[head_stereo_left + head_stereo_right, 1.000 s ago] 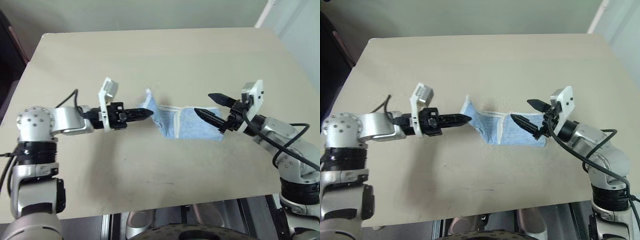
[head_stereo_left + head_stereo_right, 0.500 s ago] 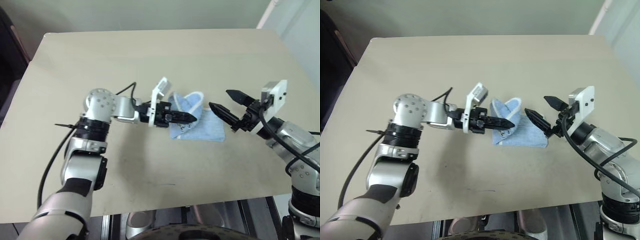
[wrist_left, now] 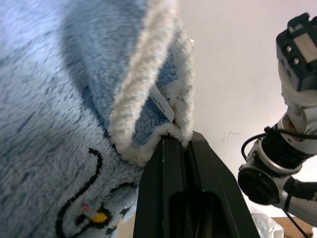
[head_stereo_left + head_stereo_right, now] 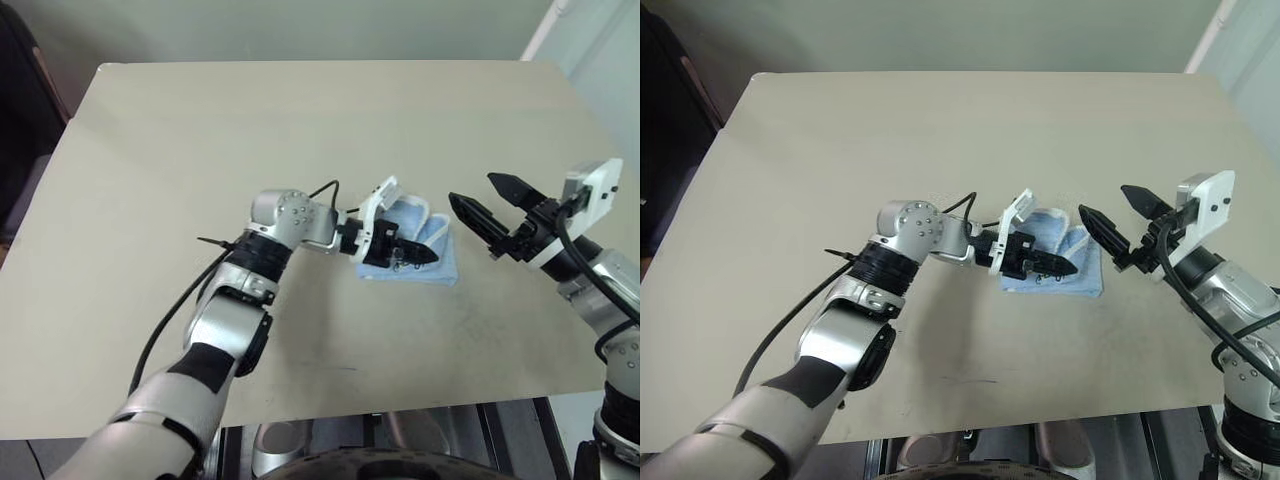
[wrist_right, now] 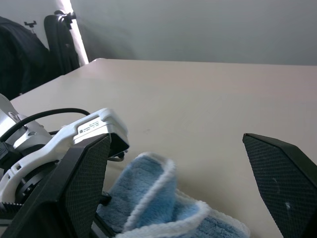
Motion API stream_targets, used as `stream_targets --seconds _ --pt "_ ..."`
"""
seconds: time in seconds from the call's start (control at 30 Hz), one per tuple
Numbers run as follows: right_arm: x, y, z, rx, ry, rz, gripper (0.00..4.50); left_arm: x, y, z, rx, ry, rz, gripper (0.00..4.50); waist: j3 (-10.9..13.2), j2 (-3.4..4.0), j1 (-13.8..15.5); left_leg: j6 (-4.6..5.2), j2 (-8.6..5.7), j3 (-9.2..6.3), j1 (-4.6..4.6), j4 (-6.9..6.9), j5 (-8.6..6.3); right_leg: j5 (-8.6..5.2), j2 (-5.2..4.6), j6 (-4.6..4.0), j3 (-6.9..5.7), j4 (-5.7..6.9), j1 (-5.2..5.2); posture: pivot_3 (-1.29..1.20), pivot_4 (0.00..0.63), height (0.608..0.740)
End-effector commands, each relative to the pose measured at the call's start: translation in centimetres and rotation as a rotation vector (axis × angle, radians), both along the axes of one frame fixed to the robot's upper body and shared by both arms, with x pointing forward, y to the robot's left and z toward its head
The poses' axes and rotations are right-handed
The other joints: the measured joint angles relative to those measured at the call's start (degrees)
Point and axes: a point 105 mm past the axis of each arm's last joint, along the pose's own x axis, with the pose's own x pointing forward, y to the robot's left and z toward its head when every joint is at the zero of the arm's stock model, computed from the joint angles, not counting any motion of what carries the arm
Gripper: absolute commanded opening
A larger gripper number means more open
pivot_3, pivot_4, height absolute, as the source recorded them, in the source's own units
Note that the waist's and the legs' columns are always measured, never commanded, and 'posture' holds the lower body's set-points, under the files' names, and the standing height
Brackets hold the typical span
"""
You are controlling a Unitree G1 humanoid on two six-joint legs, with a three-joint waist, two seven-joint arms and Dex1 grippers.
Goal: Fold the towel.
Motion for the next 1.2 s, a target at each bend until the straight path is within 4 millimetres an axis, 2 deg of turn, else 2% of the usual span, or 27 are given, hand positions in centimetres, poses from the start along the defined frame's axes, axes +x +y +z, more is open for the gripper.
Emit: stream_targets --seconds 0.03,0.2,0.37,0.5,0.67,0.73,0.8,0.83,1.03,1.2 --pt "-0.6 -0.1 1.2 -0.016 -0.053 -0.016 4.50 -0.1 -1.3 1.0 -0.021 -0.076 -0.042 0.02 0.0 0.00 0.1 0.02 0.00 0.00 0.00 0.01 -0.01 0.00 0.00 0.02 0.00 -0.01 0.01 0.00 0.150 0.740" --pt "-0.6 -0.2 1.1 -0.023 -0.050 -0.031 4.50 -0.5 -2.6 0.6 -0.006 -0.099 -0.069 0.02 0.0 0.00 0.1 0.02 -0.01 0.03 0.00 0.02 -0.01 -0.04 -0.03 0.12 0.01 0.00 0.02 0.00 0.150 0.740" --pt "-0.7 -0.2 1.1 -0.025 -0.054 -0.044 4.50 -1.2 -3.0 0.0 -0.012 -0.104 -0.106 0.02 0.0 0.00 0.1 0.07 -0.02 0.06 0.00 0.02 -0.04 -0.07 -0.06 0.20 0.02 -0.01 0.03 0.00 0.150 0.740" --pt "-0.7 -0.2 1.1 -0.027 -0.055 -0.046 4.50 -0.8 -3.1 0.0 -0.013 -0.118 -0.086 0.96 0.0 0.00 0.1 0.16 -0.02 0.07 0.00 0.03 -0.09 -0.07 -0.08 0.22 0.02 -0.01 0.04 0.00 0.150 0.740" --pt "-0.6 -0.4 1.1 -0.038 -0.055 -0.055 4.50 -1.1 -3.4 1.9 -0.082 -0.122 -0.104 2.75 0.0 0.00 0.2 0.22 -0.02 0.08 -0.01 0.06 -0.13 -0.06 -0.11 0.26 0.02 -0.02 0.06 0.00 0.150 0.740" --pt "-0.6 -0.4 1.3 -0.033 -0.062 -0.055 4.50 -1.4 -3.2 3.3 -0.133 -0.139 -0.124 3.42 0.0 0.00 0.2 0.22 -0.02 0.09 0.00 0.07 -0.13 -0.07 -0.11 0.26 0.03 -0.02 0.06 0.00 0.150 0.740" --pt "-0.6 -0.5 1.7 -0.024 -0.073 -0.053 4.50 -2.1 -2.7 5.3 -0.219 -0.162 -0.164 4.24 0.0 0.00 0.2 0.22 -0.02 0.10 0.00 0.06 -0.13 -0.07 -0.11 0.27 0.02 -0.01 0.06 0.00 0.150 0.740" --pt "-0.5 -0.5 1.8 -0.022 -0.077 -0.054 4.50 -2.4 -2.3 6.5 -0.265 -0.180 -0.173 4.49 0.0 0.00 0.2 0.22 -0.02 0.11 -0.01 0.06 -0.12 -0.06 -0.11 0.27 0.03 -0.01 0.04 0.00 0.150 0.740" --pt "-0.2 -0.7 2.8 -0.001 -0.103 -0.051 4.50 -2.8 -0.5 10.9 -0.442 -0.283 -0.144 4.49 0.0 0.00 0.2 0.27 -0.02 0.18 0.04 0.11 -0.14 -0.07 -0.12 0.28 0.04 -0.01 0.10 0.00 0.150 0.740" --pt "0.2 -0.5 3.1 0.010 -0.107 -0.037 4.50 -1.6 0.3 11.2 -0.444 -0.343 -0.058 4.49 0.0 0.00 0.2 0.36 -0.02 0.18 0.07 0.25 -0.19 -0.04 -0.16 0.31 0.05 -0.01 0.18 0.00 0.150 0.740"
